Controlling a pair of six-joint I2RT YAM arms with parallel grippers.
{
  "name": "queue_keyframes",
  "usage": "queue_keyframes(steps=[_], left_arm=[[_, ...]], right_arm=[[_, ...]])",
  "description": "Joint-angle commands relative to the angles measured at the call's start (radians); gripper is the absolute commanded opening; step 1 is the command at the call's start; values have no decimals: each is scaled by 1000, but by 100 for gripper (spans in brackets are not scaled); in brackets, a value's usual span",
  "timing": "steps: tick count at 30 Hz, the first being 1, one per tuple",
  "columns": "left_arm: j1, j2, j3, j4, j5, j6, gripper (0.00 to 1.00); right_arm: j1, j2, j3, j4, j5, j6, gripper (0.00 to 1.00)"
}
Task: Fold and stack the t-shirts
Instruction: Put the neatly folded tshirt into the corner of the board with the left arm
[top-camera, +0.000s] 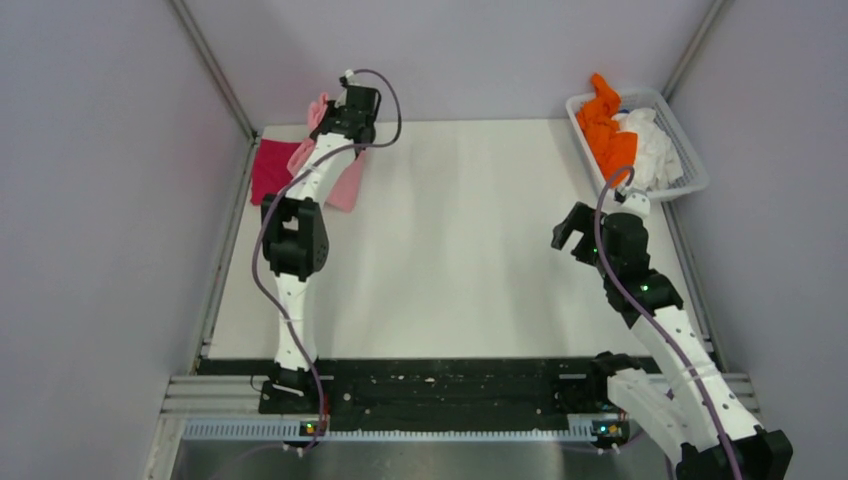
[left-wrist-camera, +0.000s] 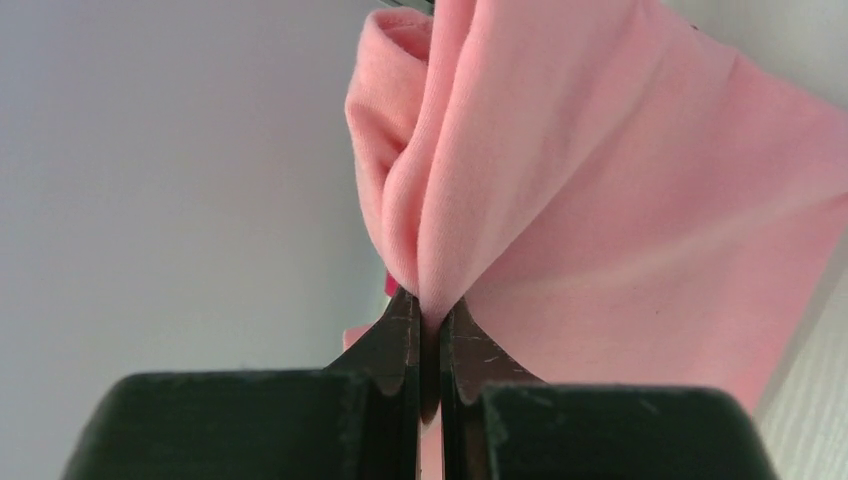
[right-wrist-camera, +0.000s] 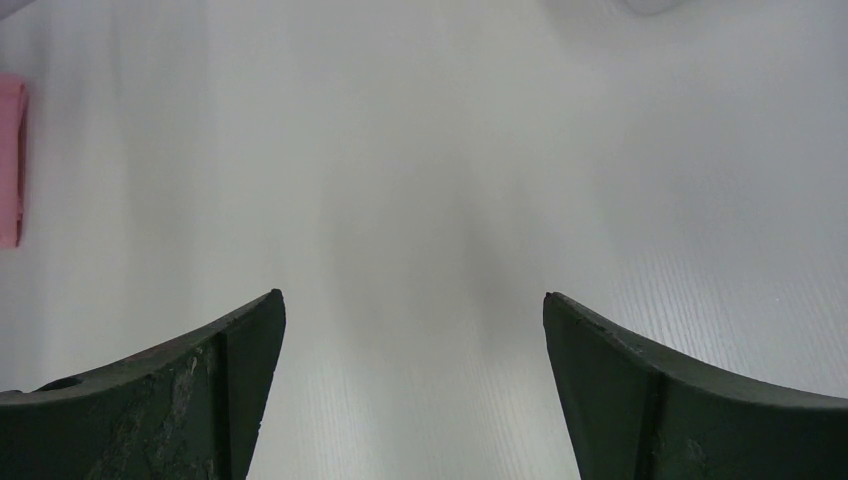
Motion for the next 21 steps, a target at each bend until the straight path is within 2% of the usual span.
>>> queue_keyframes(steps=[1,12,21], left_arm=[[22,-128,63,106,-35,79,0],[37,-191,86,99,-22,43,0],[131,-76,89,41,102,-69,0]], right_arm=[[-4,3,10,17,13,-12,99],[-4,-5,9,14,16,-12,99],[-4,17,16,10,46,-12,99]])
